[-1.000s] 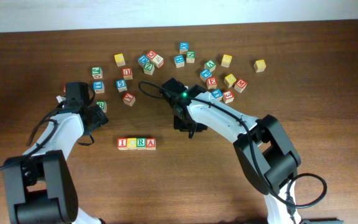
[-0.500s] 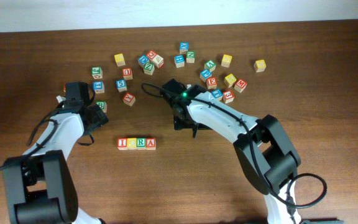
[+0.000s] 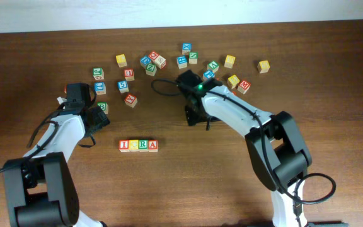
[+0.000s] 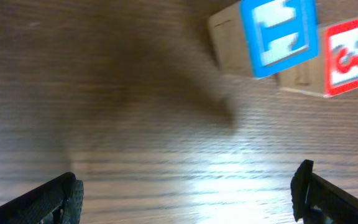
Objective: Spell out ICRA
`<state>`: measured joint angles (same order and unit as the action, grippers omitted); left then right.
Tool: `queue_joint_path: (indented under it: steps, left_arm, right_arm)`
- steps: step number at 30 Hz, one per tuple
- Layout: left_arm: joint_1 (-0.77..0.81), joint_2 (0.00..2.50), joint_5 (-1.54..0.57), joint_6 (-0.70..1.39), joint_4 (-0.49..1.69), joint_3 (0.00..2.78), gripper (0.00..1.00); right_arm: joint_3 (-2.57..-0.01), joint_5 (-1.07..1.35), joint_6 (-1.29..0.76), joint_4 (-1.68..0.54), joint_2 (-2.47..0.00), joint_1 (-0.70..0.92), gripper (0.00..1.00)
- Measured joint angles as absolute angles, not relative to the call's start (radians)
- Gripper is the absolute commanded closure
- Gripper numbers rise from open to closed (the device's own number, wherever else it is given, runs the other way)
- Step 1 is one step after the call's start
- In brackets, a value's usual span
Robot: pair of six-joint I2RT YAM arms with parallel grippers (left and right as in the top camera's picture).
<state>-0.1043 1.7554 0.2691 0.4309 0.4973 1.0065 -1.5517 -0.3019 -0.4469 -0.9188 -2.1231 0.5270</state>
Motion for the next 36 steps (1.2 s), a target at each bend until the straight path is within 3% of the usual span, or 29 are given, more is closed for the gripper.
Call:
queue_joint_path:
  steps: [9,36]
  left_arm:
    - [-0.104,1.755,0.269,0.431,0.497,1.007,0.01]
    - [-0.104,1.755,0.269,0.431,0.497,1.007,0.01]
  right_arm:
    - [-1.552,-0.307,-0.418,-0.919,-2.123,0.453,0.02]
    - [-1.552,-0.307,-0.415,-0.919,-2.123,0.452,0.02]
